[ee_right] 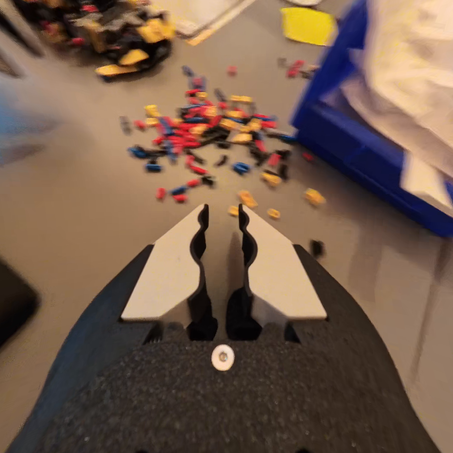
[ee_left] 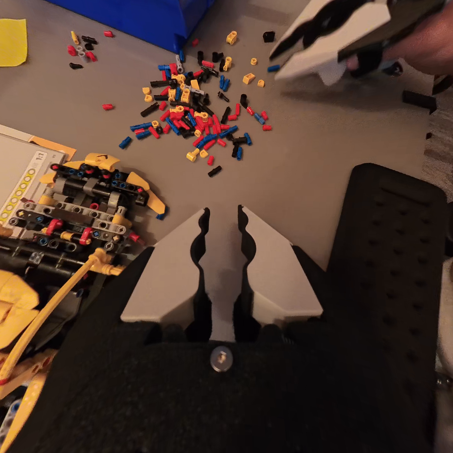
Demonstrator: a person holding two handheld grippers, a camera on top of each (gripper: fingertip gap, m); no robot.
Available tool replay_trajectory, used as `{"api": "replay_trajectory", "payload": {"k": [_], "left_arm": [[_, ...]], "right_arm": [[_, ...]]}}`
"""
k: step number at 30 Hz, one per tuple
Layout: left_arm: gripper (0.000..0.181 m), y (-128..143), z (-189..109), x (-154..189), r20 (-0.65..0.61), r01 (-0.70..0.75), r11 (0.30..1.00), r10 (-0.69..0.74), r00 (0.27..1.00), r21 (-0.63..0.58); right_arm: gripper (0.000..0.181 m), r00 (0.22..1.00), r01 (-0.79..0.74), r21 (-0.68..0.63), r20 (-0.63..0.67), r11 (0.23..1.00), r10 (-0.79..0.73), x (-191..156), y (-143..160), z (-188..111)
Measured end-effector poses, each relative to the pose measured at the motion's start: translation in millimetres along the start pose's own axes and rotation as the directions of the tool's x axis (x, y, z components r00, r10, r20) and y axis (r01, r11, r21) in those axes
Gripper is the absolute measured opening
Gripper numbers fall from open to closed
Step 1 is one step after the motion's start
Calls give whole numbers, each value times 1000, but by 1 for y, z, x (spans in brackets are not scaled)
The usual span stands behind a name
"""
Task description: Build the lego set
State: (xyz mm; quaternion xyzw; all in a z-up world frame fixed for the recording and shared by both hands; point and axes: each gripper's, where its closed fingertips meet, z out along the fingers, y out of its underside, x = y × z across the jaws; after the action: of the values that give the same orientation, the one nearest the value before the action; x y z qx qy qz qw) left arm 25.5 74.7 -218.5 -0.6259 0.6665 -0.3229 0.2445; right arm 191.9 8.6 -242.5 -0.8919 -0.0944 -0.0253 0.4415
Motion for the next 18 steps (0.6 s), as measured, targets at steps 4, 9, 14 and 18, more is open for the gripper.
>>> {"api": "replay_trajectory", "payload": {"k": [4,9,14,18], "left_arm": [[23,0,-10,4,-25,29,999,-28,999,25],[23,1,-19,12,-30,29,999,-28,999,42],[23,2,-35,18,-19,43,995,-41,999,89],[22,6,-46,20,-7,45,993,-45,999,106]], "right_arm": [[38,963,-169,-45,-218,985,156,66,31,-11],[18,954,-202,-78,-239,976,178,85,42,-7],[6,954,-162,-91,-268,983,133,91,32,8],[6,928,-143,-121,-362,982,90,113,23,22]]}}
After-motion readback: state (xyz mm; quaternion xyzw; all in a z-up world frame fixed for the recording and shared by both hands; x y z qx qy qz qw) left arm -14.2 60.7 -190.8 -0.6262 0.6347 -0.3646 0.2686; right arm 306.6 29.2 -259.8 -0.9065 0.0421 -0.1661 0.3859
